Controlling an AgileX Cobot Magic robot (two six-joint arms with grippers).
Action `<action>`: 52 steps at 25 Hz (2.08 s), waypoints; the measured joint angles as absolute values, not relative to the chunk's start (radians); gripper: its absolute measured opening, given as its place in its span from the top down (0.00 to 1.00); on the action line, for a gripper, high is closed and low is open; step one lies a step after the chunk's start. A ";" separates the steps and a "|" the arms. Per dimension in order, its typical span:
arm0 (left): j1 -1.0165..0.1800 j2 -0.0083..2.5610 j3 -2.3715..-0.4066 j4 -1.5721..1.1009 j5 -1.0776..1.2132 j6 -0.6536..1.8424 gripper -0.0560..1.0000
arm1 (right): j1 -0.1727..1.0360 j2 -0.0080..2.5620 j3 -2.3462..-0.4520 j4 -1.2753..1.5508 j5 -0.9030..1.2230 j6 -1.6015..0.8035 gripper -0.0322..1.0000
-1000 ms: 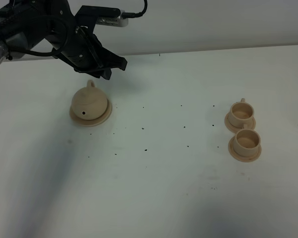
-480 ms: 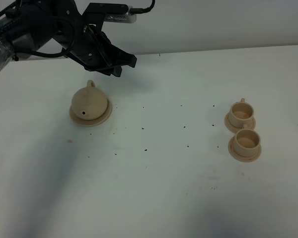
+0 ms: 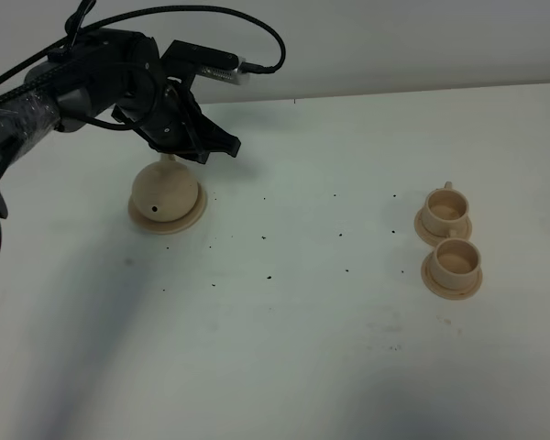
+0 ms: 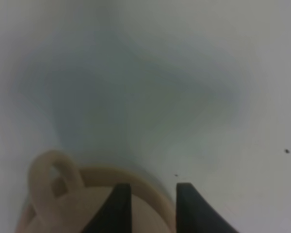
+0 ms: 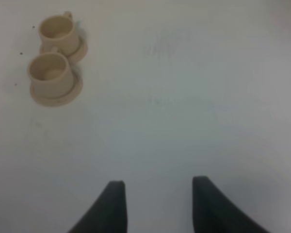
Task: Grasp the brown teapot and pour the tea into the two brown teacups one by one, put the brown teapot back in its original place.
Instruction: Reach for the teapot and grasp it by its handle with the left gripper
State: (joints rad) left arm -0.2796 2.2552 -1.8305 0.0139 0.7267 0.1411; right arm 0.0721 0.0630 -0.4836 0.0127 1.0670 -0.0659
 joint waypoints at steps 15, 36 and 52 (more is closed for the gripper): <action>-0.211 2.298 -1.831 0.014 0.600 0.145 0.71 | 0.072 0.063 -0.484 0.013 1.067 -0.065 0.65; -0.210 2.328 -1.831 -0.032 0.570 0.145 0.71 | 0.072 0.063 -0.484 0.013 1.067 -0.065 0.65; -0.147 2.321 -1.833 -0.036 0.636 0.145 0.71 | 0.072 0.063 -0.484 0.013 1.067 -0.065 0.65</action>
State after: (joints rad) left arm -0.1474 2.3207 -1.8327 -0.0361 0.6364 0.1453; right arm 0.0721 0.0630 -0.4836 0.0127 1.0670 -0.0651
